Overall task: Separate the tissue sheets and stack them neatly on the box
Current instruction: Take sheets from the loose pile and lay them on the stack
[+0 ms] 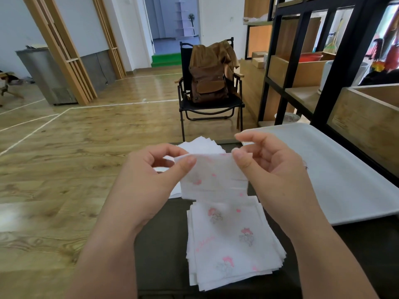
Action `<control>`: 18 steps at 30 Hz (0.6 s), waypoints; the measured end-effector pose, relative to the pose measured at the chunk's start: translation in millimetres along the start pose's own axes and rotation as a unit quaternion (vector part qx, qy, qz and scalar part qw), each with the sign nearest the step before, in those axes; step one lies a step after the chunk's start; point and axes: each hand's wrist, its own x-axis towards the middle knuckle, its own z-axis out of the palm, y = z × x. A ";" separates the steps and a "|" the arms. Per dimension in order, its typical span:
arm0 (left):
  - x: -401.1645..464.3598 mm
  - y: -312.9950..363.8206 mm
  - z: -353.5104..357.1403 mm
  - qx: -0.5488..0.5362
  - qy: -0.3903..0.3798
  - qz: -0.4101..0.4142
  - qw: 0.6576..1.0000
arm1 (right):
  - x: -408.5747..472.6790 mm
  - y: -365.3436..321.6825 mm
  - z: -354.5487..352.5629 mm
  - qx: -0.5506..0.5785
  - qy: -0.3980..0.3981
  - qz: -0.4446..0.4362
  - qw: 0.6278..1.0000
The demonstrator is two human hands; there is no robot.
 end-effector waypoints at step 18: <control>-2.8 -15.9 10.3 0.310 -0.293 -0.181 0.886 | -0.5 27.4 -28.5 -0.300 -0.146 0.273 0.902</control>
